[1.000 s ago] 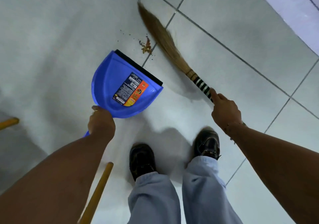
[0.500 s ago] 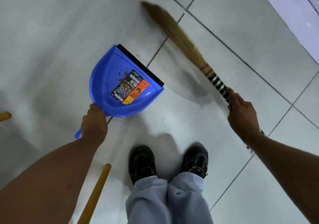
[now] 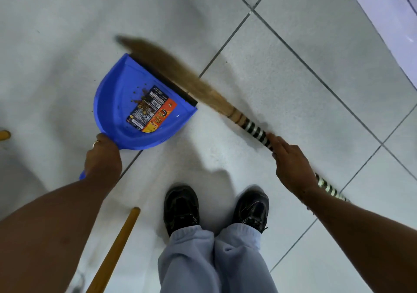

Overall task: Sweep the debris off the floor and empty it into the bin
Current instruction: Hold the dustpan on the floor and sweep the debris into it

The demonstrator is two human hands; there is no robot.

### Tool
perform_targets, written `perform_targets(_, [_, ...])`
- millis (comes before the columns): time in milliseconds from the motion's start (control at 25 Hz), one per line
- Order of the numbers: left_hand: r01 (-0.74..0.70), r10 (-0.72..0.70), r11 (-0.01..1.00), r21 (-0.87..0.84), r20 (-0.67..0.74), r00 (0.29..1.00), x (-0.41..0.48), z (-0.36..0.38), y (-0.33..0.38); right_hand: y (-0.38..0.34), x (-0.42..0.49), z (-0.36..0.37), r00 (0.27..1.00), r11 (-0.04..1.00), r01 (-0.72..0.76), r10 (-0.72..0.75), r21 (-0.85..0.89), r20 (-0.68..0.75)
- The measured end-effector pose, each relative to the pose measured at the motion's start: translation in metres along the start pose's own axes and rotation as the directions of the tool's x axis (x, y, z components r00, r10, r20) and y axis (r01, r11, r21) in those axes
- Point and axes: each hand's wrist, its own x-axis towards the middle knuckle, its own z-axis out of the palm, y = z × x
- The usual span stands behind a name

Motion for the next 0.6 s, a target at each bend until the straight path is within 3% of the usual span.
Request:
perform_targets(120, [0.022, -0.02, 0.995, -0.101, 0.022, 1.0, -0.014, 0.011, -0.009, 0.006, -0.015, -0.007, 0.965, 0.964, -0.257, 0.26, 0.074, -0.029])
perform_targets(200, [0.051, -0.046, 0.987, -0.155, 0.033, 0.998, -0.028, 0.017, -0.021, 0.003, -0.011, -0.009, 0.945, 0.945, -0.326, 0.326, 0.035, 0.009])
perform_targets(440, [0.262, -0.236, 0.91, -0.323, 0.118, 0.965, -0.064, 0.043, -0.022, -0.057, 0.072, -0.01, 0.974, 0.976, -0.218, 0.218, -0.003, 0.066])
perform_targets(600, [0.328, -0.298, 0.843, -0.426, 0.138, 0.945, -0.089, 0.044, 0.003, -0.095, 0.123, -0.028, 0.988, 0.988, -0.111, 0.121, -0.105, 0.096])
